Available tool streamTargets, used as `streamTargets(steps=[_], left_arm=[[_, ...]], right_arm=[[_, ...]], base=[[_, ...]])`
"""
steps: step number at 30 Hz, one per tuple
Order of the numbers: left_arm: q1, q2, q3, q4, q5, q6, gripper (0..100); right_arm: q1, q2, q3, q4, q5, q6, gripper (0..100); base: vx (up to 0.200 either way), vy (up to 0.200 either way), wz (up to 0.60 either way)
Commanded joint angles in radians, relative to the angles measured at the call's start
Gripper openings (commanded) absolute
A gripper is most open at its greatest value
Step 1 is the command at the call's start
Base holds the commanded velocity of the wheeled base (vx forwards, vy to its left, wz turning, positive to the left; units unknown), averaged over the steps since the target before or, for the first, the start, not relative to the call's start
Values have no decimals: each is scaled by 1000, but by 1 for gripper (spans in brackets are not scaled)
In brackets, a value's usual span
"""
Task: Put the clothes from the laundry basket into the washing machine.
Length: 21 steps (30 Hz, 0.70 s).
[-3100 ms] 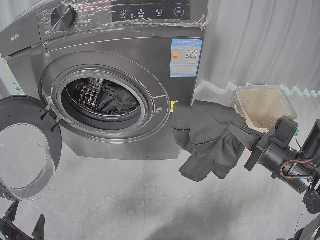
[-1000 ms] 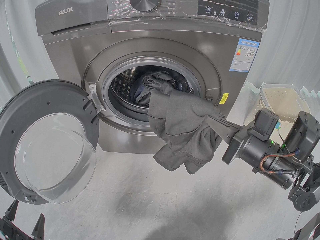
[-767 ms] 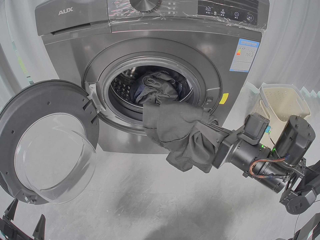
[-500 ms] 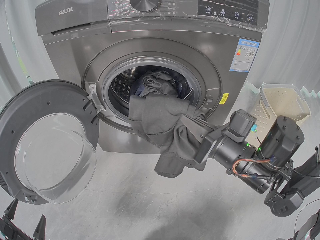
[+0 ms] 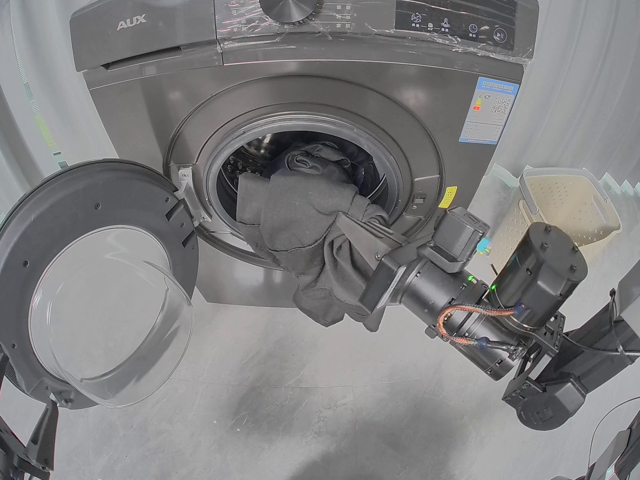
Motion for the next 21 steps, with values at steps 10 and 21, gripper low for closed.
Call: streamTargets(steps=[10,21], left_arm=[[-199,916,-129,-356,-386,38,100],[-294,1293,-282,-468,-354,35,100]], right_arm=[[-14,97,-185,14,27,14,0],[-14,119,-203,9,22,14,0]], base=[[0,0,0],[0,0,0]])
